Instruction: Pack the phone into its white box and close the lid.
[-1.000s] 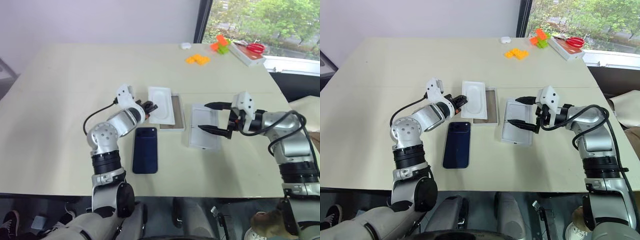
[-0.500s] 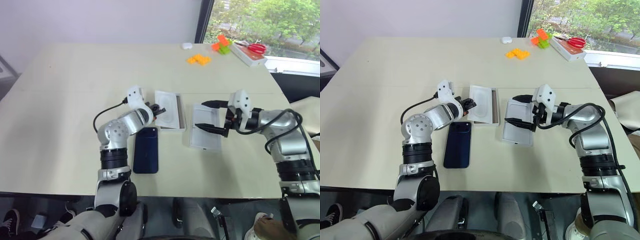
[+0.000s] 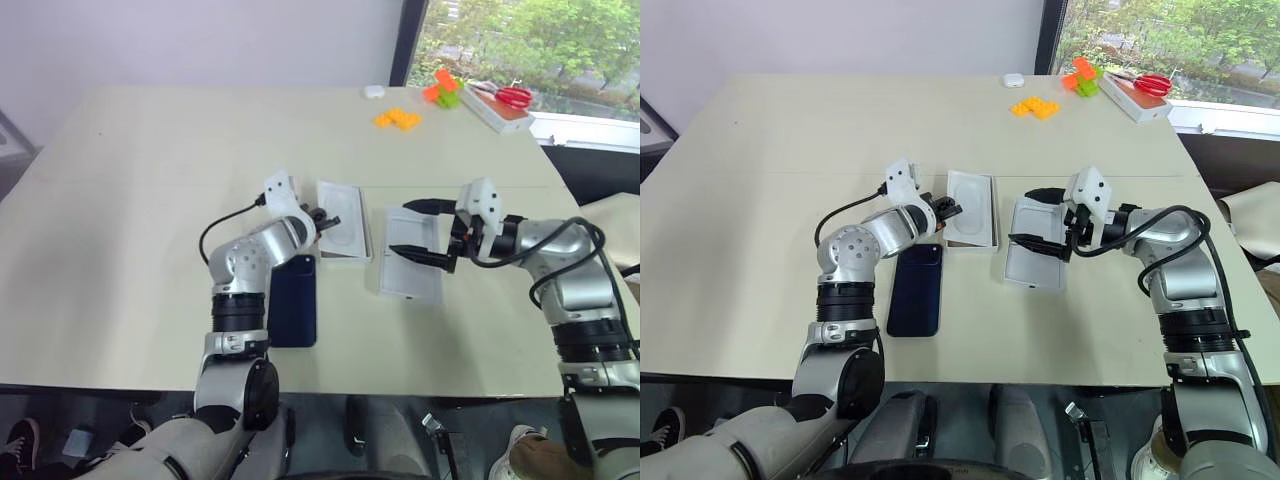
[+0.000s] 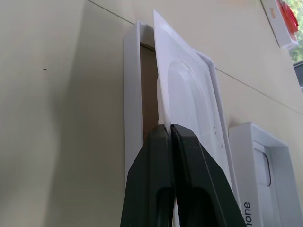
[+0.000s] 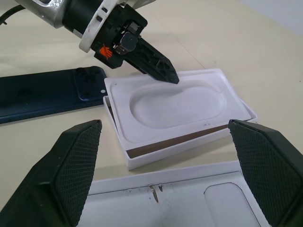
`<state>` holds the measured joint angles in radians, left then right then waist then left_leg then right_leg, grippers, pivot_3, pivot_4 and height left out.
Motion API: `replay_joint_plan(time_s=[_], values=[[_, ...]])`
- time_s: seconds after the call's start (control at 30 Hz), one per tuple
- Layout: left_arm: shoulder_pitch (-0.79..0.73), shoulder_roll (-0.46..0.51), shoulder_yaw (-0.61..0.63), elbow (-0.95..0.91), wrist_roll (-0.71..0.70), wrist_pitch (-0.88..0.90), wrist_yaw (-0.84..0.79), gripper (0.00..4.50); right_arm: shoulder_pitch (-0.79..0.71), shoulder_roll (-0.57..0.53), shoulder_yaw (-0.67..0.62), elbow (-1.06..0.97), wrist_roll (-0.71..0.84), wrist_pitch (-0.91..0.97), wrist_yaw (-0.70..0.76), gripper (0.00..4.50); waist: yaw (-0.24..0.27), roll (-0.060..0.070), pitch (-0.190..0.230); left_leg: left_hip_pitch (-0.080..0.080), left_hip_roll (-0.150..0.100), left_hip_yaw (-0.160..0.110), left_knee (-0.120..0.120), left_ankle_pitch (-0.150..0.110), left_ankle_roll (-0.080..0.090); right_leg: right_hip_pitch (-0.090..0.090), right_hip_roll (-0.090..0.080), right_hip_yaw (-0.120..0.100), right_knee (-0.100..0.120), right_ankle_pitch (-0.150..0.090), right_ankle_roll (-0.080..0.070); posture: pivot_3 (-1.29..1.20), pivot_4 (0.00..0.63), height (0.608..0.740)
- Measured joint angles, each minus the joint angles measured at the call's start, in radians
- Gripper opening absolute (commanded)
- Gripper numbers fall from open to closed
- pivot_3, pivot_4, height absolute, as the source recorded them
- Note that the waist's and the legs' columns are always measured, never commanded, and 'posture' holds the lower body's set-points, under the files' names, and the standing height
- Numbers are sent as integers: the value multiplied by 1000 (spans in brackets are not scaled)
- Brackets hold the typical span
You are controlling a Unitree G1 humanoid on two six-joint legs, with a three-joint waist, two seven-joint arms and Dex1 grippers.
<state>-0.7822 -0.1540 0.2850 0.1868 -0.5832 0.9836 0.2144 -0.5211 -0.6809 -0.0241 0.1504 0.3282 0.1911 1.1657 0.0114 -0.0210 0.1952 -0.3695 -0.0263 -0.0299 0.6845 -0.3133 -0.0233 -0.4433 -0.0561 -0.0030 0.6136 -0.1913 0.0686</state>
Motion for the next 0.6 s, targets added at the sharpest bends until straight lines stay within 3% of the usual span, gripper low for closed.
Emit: replay_joint_plan(time_s=[0.17,0.3,0.5,0.6], values=[[0,-1,-4,6,16,-15,5,0,0,0,0,-1,0,0,-4,4474,0,0,0,0,0,0,0,0,0,0,0,0,0,0,0,0,150,740],[0,-1,-4,8,16,-14,6,1436,0,0,1,-9,0,0,-8,4500,0,0,0,0,0,0,0,0,0,0,0,0,0,0,0,0,150,740],[-6,-3,-4,8,16,-5,12,4465,0,1,10,-12,0,0,-12,4500,0,0,0,0,0,0,0,0,0,0,0,0,0,0,0,0,150,740],[-7,-3,-3,8,14,8,12,4465,0,1,11,-12,0,0,-13,4500,0,0,0,0,0,0,0,0,0,0,0,0,0,0,0,0,150,740]])
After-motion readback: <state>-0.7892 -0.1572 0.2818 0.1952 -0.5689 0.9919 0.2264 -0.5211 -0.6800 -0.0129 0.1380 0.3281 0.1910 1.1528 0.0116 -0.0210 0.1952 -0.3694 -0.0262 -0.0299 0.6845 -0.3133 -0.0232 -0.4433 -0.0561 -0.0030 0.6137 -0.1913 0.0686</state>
